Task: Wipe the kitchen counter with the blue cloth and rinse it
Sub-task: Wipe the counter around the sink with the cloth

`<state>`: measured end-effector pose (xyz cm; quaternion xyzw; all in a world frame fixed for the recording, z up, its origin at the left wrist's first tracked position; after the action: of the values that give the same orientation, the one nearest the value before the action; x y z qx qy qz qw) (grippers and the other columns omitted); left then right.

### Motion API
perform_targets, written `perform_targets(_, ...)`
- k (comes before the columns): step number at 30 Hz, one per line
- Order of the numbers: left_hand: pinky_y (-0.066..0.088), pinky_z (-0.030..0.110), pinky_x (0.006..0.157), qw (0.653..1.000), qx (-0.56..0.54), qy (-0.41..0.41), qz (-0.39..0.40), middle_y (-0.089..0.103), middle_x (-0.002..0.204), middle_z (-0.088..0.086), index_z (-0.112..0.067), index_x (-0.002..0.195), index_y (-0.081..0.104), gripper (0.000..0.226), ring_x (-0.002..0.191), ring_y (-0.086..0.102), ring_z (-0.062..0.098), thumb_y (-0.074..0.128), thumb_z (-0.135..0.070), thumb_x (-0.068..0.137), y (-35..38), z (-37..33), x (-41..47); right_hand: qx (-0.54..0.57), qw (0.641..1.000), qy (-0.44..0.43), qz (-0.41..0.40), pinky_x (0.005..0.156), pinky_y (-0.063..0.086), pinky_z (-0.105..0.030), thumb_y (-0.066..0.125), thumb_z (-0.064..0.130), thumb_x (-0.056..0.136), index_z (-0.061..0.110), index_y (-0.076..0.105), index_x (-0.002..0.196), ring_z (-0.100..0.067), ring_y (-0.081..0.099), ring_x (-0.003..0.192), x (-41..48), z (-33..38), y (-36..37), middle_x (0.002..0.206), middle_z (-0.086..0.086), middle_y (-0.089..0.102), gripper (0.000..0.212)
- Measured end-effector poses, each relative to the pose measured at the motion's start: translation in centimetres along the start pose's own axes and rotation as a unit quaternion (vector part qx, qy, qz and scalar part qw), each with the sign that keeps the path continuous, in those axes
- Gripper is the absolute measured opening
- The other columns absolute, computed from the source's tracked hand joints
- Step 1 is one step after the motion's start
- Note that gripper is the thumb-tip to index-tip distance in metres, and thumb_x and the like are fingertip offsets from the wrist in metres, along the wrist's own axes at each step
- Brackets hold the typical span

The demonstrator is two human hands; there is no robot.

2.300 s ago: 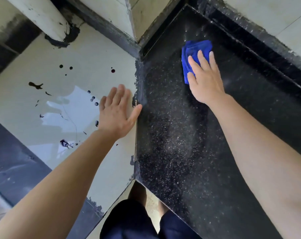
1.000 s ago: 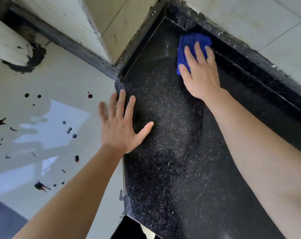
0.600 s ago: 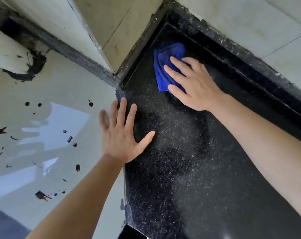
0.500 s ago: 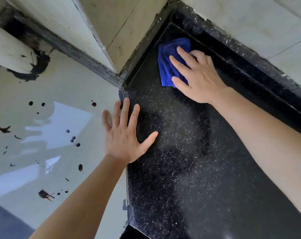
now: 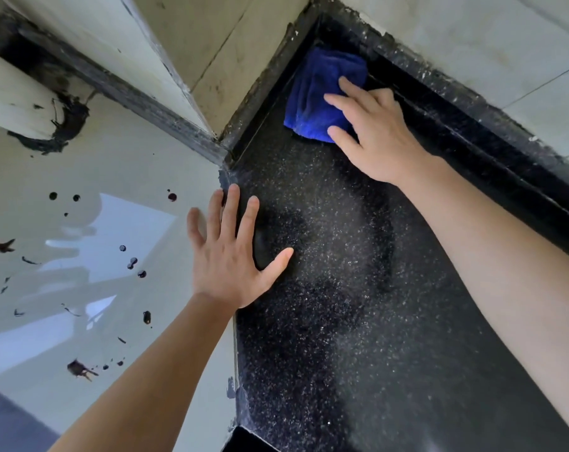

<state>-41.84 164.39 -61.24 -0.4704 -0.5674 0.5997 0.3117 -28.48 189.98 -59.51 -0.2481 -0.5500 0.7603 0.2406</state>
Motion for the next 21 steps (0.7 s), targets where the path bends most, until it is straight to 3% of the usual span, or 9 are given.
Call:
perform_targets(3,0.008,0.064,0.117,1.0,0.005,0.002,0.002,0.015,0.164,0.009,-0.02,0.155,0.027,0.092,0.152,0.008,0.031,0.028,-0.081,0.087,0.0,-0.1,0.0,-0.089,0.995,-0.03,0.017,0.119,0.016,-0.049,0.038,0.055,0.1,0.022,0.034,0.154,-0.035,0.018,0.149,1.5,-0.2,-0.4,0.165,-0.01,0.019,0.063)
perform_targets(5,0.008,0.064,0.117,1.0,0.009,0.001,0.003,0.016,0.164,0.009,-0.02,0.155,0.028,0.092,0.152,0.009,0.031,0.029,-0.081,0.087,0.0,-0.1,0.0,-0.085,0.995,-0.02,0.05,0.125,0.004,-0.044,0.032,0.06,0.101,0.018,0.023,0.158,-0.029,0.001,0.154,3.5,0.5,-0.3,0.167,-0.011,0.007,0.072)
perform_targets(7,0.008,0.063,0.117,1.0,0.013,0.001,0.008,0.014,0.165,0.009,-0.02,0.155,0.027,0.092,0.152,0.008,0.031,0.028,-0.081,0.086,0.0,-0.1,0.0,-0.075,0.995,0.012,0.064,0.125,0.001,-0.042,0.028,0.062,0.1,0.014,0.014,0.16,-0.028,-0.004,0.154,5.3,1.5,0.3,0.167,-0.013,0.001,0.078)
perform_targets(15,0.007,0.062,0.118,1.0,0.006,0.001,-0.003,0.016,0.164,0.008,-0.021,0.154,0.028,0.089,0.152,0.009,0.03,0.027,-0.08,0.087,0.1,-0.2,0.0,-0.024,0.995,0.096,0.013,0.125,0.004,-0.045,0.031,0.068,0.092,0.025,0.019,0.159,-0.026,0.004,0.154,3.7,1.7,1.0,0.168,-0.006,0.007,0.081)
perform_targets(21,0.005,0.061,0.119,1.0,0.008,-0.003,-0.003,0.014,0.164,0.007,-0.021,0.154,0.026,0.092,0.152,0.007,0.031,0.021,-0.082,0.086,0.3,-0.2,0.0,-0.043,0.974,0.22,-0.034,0.125,0.009,-0.046,0.034,0.064,0.093,0.018,0.027,0.156,-0.028,0.011,0.153,-8.3,-2.9,0.9,0.166,-0.01,0.015,0.079)
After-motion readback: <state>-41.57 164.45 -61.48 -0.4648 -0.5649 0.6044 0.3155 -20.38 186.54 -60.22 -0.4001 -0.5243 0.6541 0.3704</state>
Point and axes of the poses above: each hand's wrist, its own x-axis towards the middle knuckle, its own y-axis out of the palm, z = x × y, the point moved 2 cm from there along x, towards the middle knuckle
